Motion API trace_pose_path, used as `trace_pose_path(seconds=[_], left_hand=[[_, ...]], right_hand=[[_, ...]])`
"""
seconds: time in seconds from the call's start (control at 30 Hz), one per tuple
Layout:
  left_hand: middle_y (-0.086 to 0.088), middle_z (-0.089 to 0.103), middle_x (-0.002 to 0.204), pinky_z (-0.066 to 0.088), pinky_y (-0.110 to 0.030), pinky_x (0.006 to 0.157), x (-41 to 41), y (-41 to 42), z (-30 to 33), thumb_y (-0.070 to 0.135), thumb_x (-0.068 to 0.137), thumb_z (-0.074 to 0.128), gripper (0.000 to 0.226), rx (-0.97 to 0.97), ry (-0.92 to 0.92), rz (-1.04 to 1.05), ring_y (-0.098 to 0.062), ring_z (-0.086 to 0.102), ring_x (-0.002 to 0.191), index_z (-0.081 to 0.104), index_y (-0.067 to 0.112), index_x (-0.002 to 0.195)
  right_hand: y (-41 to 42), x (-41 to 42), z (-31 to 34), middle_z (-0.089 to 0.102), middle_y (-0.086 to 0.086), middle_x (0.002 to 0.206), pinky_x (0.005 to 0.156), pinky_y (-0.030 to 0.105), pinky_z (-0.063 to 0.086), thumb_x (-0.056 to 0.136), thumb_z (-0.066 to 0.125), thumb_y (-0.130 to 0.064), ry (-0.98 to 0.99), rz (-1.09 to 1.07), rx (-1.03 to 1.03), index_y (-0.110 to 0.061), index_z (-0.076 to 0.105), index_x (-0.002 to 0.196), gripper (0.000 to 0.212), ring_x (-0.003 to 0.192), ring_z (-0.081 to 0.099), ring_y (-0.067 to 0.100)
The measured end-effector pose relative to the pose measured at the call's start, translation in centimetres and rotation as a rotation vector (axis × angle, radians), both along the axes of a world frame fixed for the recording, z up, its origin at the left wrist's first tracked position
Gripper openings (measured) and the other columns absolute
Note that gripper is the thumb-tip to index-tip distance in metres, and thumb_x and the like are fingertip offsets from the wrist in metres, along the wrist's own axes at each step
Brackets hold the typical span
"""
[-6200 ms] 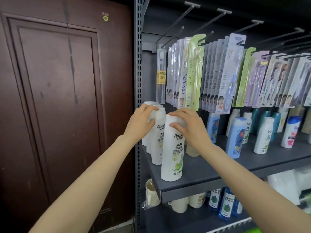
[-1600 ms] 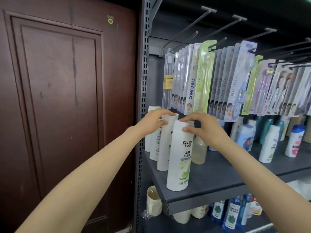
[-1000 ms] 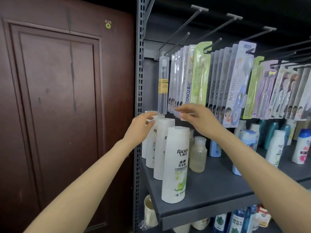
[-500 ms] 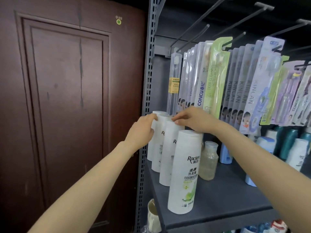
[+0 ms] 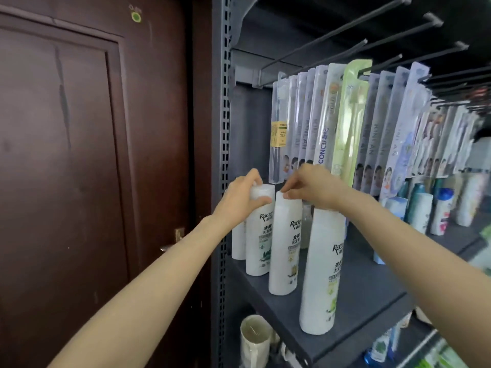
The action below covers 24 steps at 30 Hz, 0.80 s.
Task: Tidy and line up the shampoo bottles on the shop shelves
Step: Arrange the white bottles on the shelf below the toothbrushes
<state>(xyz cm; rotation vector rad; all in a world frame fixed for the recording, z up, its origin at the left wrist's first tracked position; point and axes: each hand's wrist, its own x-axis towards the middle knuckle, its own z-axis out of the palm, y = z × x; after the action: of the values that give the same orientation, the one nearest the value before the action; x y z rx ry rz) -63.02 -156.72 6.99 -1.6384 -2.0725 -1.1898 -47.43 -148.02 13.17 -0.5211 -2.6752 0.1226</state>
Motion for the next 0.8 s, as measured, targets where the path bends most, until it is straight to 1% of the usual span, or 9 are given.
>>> trace_pose_path(seconds=[0.1, 0.2, 0.33, 0.43, 0.5, 0.57, 0.63, 0.7, 0.8], left_hand=[[-0.006, 0.053, 0.112, 0.034, -0.027, 0.081, 0.1, -0.3, 0.6, 0.03, 0.081, 0.07, 0.04, -0.111, 0.011, -0.024, -0.02, 0.045, 0.105, 0.053, 0.023, 0.117], [-0.002, 0.053, 0.13, 0.029, -0.022, 0.089, -0.1, -1.6, 0.8, 0.024, 0.08, 0.072, 0.045, -0.101, -0.024, -0.055, -0.018, 0.043, 0.121, 0.056, 0.022, 0.122], [-0.001, 0.055, 0.119, 0.036, -0.025, 0.083, 0.2, -3.1, 0.8, 0.021, 0.079, 0.073, 0.041, -0.093, -0.116, -0.047, -0.017, 0.048, 0.109, 0.056, 0.021, 0.117], [0.004, 0.051, 0.106, 0.037, -0.025, 0.078, 0.6, -3.9, 0.9, 0.02, 0.078, 0.074, 0.038, -0.039, -0.189, -0.042, -0.016, 0.049, 0.099, 0.059, 0.019, 0.112], [0.0, 0.055, 0.106, 0.04, -0.025, 0.073, 0.5, -4.7, 0.9, 0.022, 0.078, 0.074, 0.034, 0.008, -0.223, -0.021, -0.018, 0.052, 0.096, 0.06, 0.022, 0.109], [-0.002, 0.06, 0.108, 0.048, -0.029, 0.077, 0.0, -5.8, 1.0, 0.025, 0.078, 0.074, 0.032, 0.06, -0.242, 0.007, -0.018, 0.055, 0.097, 0.06, 0.026, 0.107], [0.001, 0.062, 0.102, 0.053, -0.04, 0.082, -0.2, -7.6, 1.3, 0.024, 0.078, 0.073, 0.03, 0.128, -0.295, 0.015, -0.018, 0.058, 0.096, 0.061, 0.028, 0.105], [0.002, 0.062, 0.097, 0.056, -0.045, 0.08, -0.2, -9.7, 1.4, 0.021, 0.078, 0.073, 0.027, 0.192, -0.357, 0.009, -0.02, 0.061, 0.092, 0.062, 0.029, 0.102], [-0.002, 0.064, 0.101, 0.058, -0.044, 0.075, 0.0, -12.9, 1.3, 0.017, 0.079, 0.072, 0.027, 0.25, -0.434, -0.015, -0.023, 0.064, 0.092, 0.064, 0.032, 0.099]], right_hand=[[-0.3, -0.5, -0.1, 0.07, 0.004, 0.099, 0.082, 0.027, 0.048, 0.086, 0.065, -0.015, 0.015, -0.055, 0.034, -0.011, 0.072, 0.101, 0.017, 0.085, 0.061, 0.015], [-0.5, -0.8, -0.1, 0.07, 0.004, 0.098, 0.08, 0.023, 0.046, 0.085, 0.066, -0.012, 0.022, -0.07, 0.041, -0.009, 0.072, 0.098, 0.014, 0.086, 0.061, 0.015], [-0.6, -0.9, 0.1, 0.069, 0.006, 0.098, 0.076, 0.021, 0.041, 0.085, 0.066, -0.01, -0.002, -0.058, 0.046, -0.008, 0.072, 0.094, 0.011, 0.08, 0.056, 0.012], [-0.7, -0.7, 0.4, 0.068, 0.007, 0.102, 0.078, 0.021, 0.041, 0.085, 0.066, -0.01, -0.024, -0.051, 0.044, -0.007, 0.071, 0.097, 0.014, 0.083, 0.055, 0.013], [-0.9, -0.5, 0.5, 0.068, 0.006, 0.106, 0.081, 0.022, 0.042, 0.086, 0.065, -0.014, -0.034, -0.036, 0.04, -0.009, 0.07, 0.102, 0.018, 0.086, 0.056, 0.013], [-1.7, -0.4, 0.2, 0.067, 0.002, 0.111, 0.09, 0.026, 0.044, 0.087, 0.065, -0.019, -0.01, 0.004, 0.02, -0.014, 0.068, 0.109, 0.023, 0.095, 0.059, 0.014], [-3.1, -0.6, -0.3, 0.066, 0.001, 0.116, 0.093, 0.026, 0.043, 0.087, 0.066, -0.022, 0.026, 0.085, -0.022, -0.016, 0.065, 0.116, 0.03, 0.102, 0.06, 0.014], [-4.9, -1.1, -1.2, 0.064, 0.002, 0.12, 0.091, 0.025, 0.045, 0.086, 0.066, -0.024, 0.049, 0.17, -0.071, -0.016, 0.061, 0.124, 0.038, 0.101, 0.06, 0.013], [-7.0, -2.2, -3.0, 0.065, -0.002, 0.116, 0.082, 0.022, 0.043, 0.086, 0.067, -0.024, 0.066, 0.268, -0.128, -0.025, 0.059, 0.125, 0.04, 0.095, 0.058, 0.007]])
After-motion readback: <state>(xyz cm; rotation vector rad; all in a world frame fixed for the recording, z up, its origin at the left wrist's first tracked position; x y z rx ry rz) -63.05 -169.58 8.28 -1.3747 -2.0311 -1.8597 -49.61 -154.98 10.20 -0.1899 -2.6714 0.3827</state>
